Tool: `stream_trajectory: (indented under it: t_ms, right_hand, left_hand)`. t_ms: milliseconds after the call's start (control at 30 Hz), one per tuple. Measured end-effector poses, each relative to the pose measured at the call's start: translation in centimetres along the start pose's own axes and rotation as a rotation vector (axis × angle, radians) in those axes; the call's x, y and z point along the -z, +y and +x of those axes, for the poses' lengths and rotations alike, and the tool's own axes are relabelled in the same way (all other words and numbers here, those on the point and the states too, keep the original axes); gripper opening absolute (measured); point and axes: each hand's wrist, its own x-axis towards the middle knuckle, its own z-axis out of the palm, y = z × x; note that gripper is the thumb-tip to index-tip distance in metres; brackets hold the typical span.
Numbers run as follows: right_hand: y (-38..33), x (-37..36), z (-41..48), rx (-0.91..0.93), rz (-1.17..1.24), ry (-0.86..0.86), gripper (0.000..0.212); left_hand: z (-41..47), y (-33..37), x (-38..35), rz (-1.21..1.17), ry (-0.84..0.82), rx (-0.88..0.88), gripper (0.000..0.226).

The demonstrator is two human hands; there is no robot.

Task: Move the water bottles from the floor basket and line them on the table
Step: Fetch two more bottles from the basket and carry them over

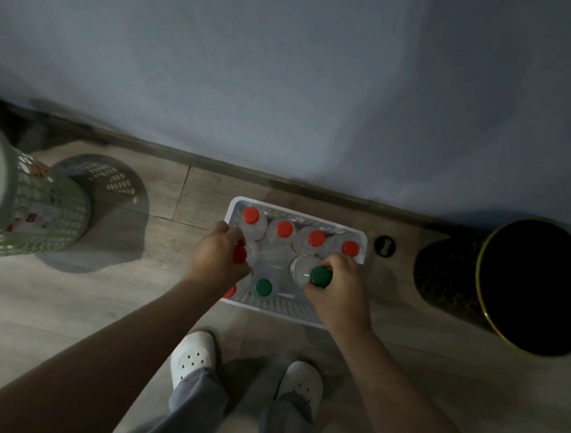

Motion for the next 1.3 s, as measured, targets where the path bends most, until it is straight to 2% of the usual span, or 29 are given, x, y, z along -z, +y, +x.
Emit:
stream_trajectory:
  t_ms: [200, 467, 600, 733, 833, 933, 1000, 1233, 1300]
  right_hand:
    - [-4.2, 9.7, -6.3, 0.035, 0.092, 0.061, 0.031]
    - [-13.0, 27.8, -15.7, 0.119, 0.266, 0.204, 0.030]
    - [-17.5, 36.3, -20.1, 0.273, 0.415, 0.309, 0.034]
    - [-21.4, 43.6, -23.2, 0.458, 0.489, 0.408, 0.028]
    - [-24.4, 49.1, -24.8, 0.571, 0.577, 0.481, 0.038]
    - [-28.2, 54.7, -26.7, 0.658, 0.752, 0.430, 0.035]
    - [-30.5, 58.1, -27.8, 0.718, 0.768, 0.452, 0.030]
    - [-36.7, 68.0, -30.8, 0.928, 0.814, 0.685, 0.032]
    - [-38.3, 70.0, -31.7, 0.977, 0.824, 0.721, 0.029]
  left_hand:
    - [-7.8, 5.5, 9.2, -0.095, 0.086, -0.102, 0.039]
    - [-20.0, 14.3, 24.2, -0.124, 0.252, -0.240, 0.037]
    - [-25.5, 18.4, 31.8, -0.192, 0.341, -0.314, 0.031]
    - [-30.6, 22.7, 38.9, -0.244, 0.490, -0.369, 0.030]
    - [-33.8, 26.0, 44.0, -0.292, 0.576, -0.406, 0.028]
    - [-36.7, 28.9, 49.1, -0.380, 0.654, -0.411, 0.022]
    - [-38.3, 30.8, 52.2, -0.431, 0.717, -0.432, 0.021]
    - [-43.1, 36.4, 61.5, -0.472, 1.016, -0.661, 0.012]
    - [-43.7, 36.9, 62.7, -0.540, 1.127, -0.679, 0.025]
